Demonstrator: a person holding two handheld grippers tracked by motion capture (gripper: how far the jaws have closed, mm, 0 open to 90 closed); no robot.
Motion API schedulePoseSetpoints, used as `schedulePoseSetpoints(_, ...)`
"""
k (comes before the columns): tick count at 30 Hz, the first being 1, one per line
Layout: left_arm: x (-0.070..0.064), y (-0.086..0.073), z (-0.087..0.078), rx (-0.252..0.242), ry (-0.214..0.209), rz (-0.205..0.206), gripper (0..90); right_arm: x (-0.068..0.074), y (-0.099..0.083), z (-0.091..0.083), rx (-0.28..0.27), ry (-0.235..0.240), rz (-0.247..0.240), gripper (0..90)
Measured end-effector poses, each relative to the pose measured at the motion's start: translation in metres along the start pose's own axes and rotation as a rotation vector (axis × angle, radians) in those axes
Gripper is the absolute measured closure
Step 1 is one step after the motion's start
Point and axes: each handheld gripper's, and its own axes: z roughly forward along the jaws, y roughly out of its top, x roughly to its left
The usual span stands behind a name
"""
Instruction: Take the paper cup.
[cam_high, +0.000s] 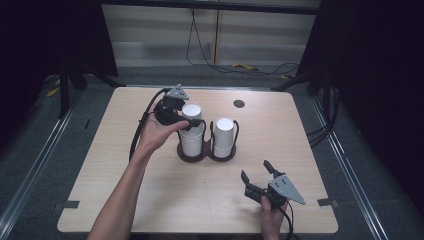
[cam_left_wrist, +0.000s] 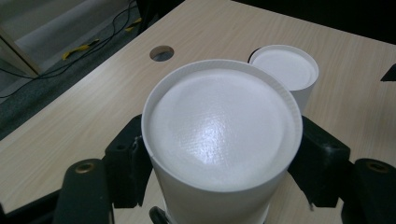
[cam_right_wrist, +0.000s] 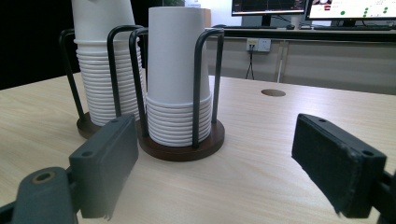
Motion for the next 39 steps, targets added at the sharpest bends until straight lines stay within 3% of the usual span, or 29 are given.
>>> schedulePoseSetpoints(9,-0.001,0.004,-0.009,-0.029,0.009,0.003,31.2,0.0,0.0,0.0,0.001,0.0,0.0,14.5)
schedulePoseSetpoints(14,-0.002,0.005,-0.012,-0.064,0.009,-0.019,32.0,0.0,0.0,0.0,0.001,0.0,-0.003,14.4)
schedulePoseSetpoints(31,-0.008,0.013,-0.033,-0.134,0.048,0.009,32.4,0.0,0.0,0.0,0.0,-0.005,0.0,14.1)
schedulePoseSetpoints(39,-0.004,0.013,-0.039,-0.185,0.054,-0.012,32.4,0.0,0.0,0.0,0.002,-0.004,0.0,14.1)
